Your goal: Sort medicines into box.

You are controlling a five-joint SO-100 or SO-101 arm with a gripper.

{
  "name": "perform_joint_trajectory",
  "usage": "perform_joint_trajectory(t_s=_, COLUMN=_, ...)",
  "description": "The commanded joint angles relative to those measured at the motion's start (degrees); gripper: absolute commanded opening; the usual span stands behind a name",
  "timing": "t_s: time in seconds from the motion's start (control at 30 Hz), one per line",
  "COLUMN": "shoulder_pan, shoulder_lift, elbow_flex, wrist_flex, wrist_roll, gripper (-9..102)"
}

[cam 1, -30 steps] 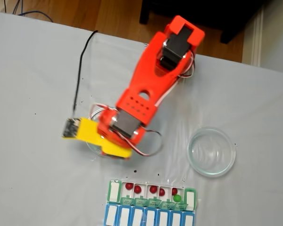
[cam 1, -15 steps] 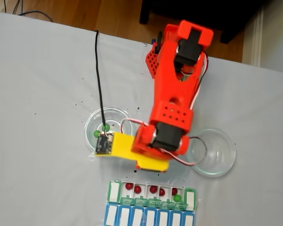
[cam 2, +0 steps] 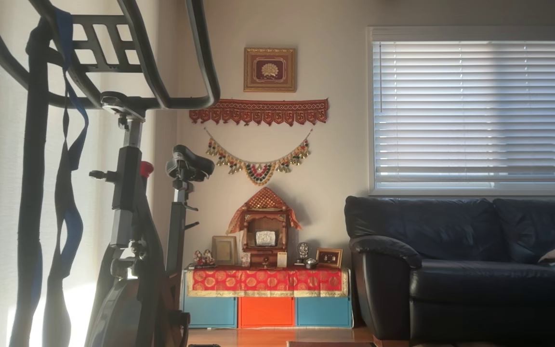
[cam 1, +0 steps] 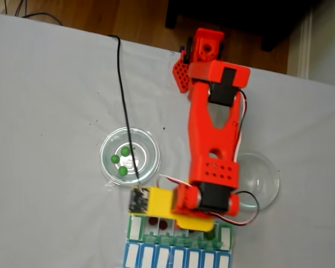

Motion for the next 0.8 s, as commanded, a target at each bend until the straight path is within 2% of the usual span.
perform_joint_trajectory(t_s=0.0, shoulder_pan=-2.5, shoulder_lift=2.1, elbow_flex=-4.8, wrist_flex=-1.8, wrist_roll=0.4, gripper=2)
perform_joint_trajectory(t_s=0.1, shoulder_pan=-3.1, shoulder_lift=1.4, elbow_flex=-5.7, wrist_flex=-2.7, wrist_roll=0.7, gripper=2)
perform_joint_trajectory(t_s=0.43, shoulder_pan=-5.1, shoulder_lift=-12.0, elbow_flex=-22.6, wrist_flex=4.7, wrist_roll=1.6, gripper=2)
perform_joint_trajectory(t_s=0.77, shoulder_pan=-6.1, shoulder_lift=-17.9, elbow_flex=-30.1, wrist_flex=6.9, wrist_roll=2.7, gripper=2)
